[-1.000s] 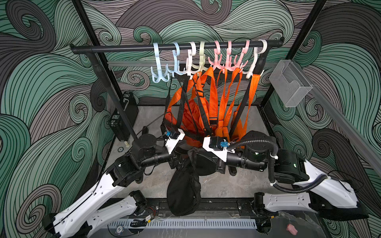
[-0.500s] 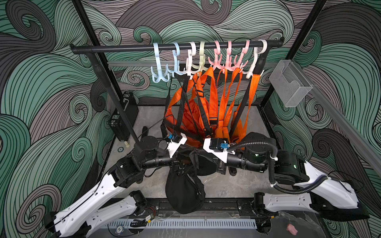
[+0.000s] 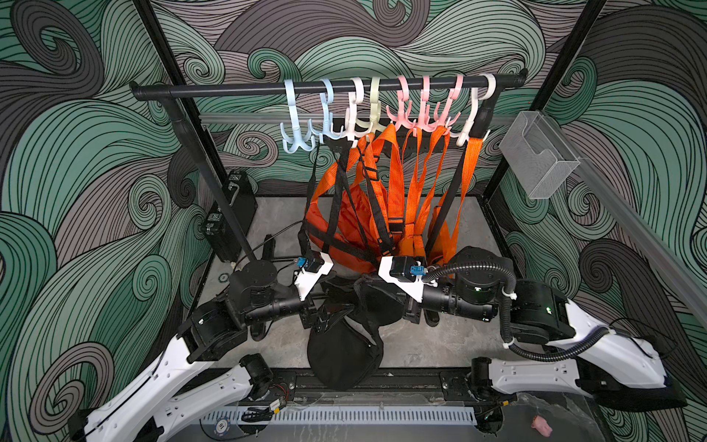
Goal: Hang the bag on a hook
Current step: Pick up the bag from the center of the board.
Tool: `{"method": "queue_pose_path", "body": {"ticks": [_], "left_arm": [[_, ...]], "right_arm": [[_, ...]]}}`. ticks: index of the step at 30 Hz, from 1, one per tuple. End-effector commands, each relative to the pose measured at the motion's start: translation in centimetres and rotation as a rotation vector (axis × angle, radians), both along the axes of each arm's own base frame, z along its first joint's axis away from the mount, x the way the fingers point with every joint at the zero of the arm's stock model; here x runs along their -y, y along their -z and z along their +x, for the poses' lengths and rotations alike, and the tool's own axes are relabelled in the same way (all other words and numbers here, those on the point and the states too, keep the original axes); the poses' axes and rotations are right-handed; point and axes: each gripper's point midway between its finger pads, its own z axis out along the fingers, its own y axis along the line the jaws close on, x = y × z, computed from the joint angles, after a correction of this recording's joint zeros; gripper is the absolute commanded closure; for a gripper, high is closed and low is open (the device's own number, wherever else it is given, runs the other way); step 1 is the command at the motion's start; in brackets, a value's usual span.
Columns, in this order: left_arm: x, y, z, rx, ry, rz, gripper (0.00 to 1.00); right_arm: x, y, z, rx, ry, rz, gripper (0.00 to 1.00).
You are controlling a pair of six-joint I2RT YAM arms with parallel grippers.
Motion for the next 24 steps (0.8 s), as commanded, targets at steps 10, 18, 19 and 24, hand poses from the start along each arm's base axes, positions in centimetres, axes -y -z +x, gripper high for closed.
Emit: {"method": "queue_pose_path", "body": {"ticks": [10, 18, 19, 24], "left_arm": [[1.3, 2.1, 0.9, -0.023, 0.005, 0.03, 0.05], [1.3, 3.1, 2.5, 0.022, -0.054, 0.071, 0.16], [1.4, 3.3, 2.7, 0.016, -0.051, 0.078, 0.17], [2.5, 3.0, 2.8, -0.001, -0.029, 0.038, 0.17]], "right_arm": [[0.0, -1.0, -1.1, 0.005, -0.045, 0.03, 1.0], [0.0, -1.2, -2.1, 0.0, -0.091, 0.042, 1.0], [0.0, -1.4, -2.2, 0.0, -0.096, 0.047, 1.0], [-0.1, -1.3, -2.5, -0.006, -0.114, 0.051, 1.0]]}}
